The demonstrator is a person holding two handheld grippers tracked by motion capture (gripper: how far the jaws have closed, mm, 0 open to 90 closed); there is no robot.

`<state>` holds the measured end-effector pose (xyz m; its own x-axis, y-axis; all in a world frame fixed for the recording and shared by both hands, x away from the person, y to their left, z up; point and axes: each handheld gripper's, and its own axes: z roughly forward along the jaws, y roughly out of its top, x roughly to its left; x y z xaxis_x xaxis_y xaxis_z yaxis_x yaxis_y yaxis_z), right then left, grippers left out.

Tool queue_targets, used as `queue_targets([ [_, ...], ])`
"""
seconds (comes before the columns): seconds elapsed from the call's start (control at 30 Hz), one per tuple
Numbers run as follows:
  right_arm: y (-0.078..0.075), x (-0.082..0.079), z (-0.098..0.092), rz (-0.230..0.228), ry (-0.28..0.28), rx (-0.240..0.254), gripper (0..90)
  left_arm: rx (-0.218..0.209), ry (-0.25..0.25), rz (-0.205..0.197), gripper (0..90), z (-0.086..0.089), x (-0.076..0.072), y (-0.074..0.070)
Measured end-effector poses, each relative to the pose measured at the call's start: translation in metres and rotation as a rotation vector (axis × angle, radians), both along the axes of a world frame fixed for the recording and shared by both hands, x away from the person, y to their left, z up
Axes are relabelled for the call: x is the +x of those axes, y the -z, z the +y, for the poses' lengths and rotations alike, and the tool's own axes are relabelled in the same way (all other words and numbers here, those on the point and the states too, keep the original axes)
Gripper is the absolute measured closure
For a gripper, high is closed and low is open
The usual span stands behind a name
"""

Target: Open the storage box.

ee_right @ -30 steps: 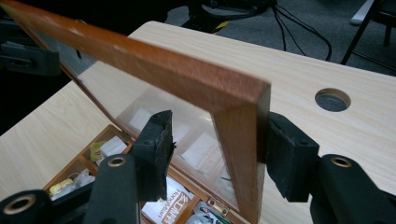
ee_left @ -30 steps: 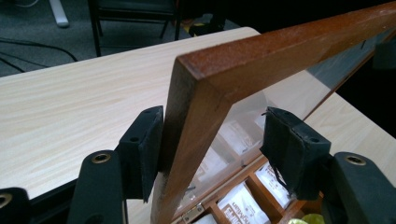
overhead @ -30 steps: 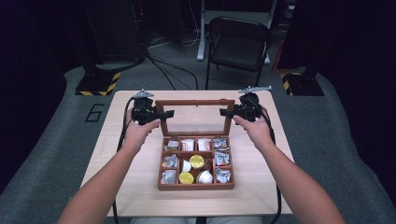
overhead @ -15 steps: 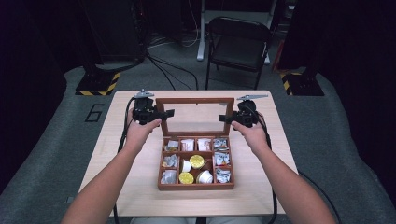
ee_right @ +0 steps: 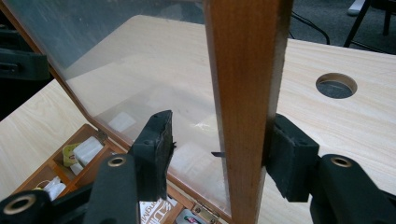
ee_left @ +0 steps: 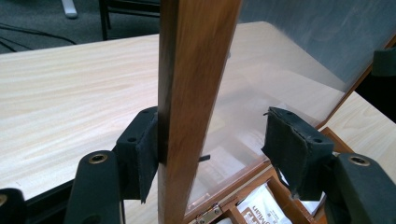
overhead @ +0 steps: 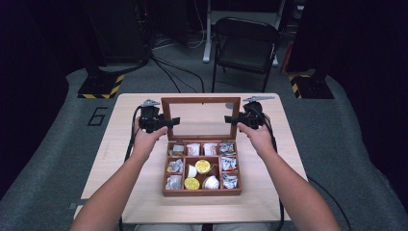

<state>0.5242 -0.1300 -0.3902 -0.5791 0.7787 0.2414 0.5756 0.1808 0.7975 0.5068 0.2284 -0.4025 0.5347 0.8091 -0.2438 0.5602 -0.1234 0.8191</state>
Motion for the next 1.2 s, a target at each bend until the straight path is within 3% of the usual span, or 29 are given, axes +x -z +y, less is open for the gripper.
queue_targets([
  [0.17,0.0,0.001,0.001,0.013,0.011,0.01,45.1,0.008,0.006,0.019,37.5,-0.002,0.002,0.009],
  [0.3,0.0,0.0,0.001,0.013,0.011,0.009,44.9,0.012,0.005,0.011,37.4,-0.004,0.003,0.012],
  [0.4,0.0,0.001,0.0,0.011,0.008,0.009,44.9,-0.003,0.006,0.01,37.7,-0.003,0.003,0.014],
  [0.43,0.001,0.001,-0.001,0.012,0.006,0.015,45.0,-0.027,0.001,0.013,38.3,-0.001,0.003,0.02],
  [0.5,0.002,0.0,0.0,0.015,0.012,0.019,45.0,-0.028,0.008,0.025,38.5,-0.001,0.003,0.024],
  [0.63,0.004,0.001,0.0,0.012,0.007,0.018,44.6,-0.002,0.011,0.016,38.3,-0.004,0.002,0.027],
  [0.87,0.005,0.001,-0.001,0.017,0.007,0.029,44.5,-0.034,0.005,0.002,38.9,-0.002,0.0,0.034],
  [0.9,0.006,0.0,-0.001,0.018,0.009,0.032,44.1,-0.04,0.008,0.015,38.9,-0.001,0.0,0.038],
  [1.1,0.015,-0.001,-0.001,0.037,-0.003,0.033,43.3,-0.008,0.021,0.003,39.0,-0.003,-0.003,0.038],
  [1.2,0.023,-0.002,-0.002,0.048,-0.008,0.034,43.3,-0.029,0.022,-0.01,39.2,-0.001,-0.005,0.04],
])
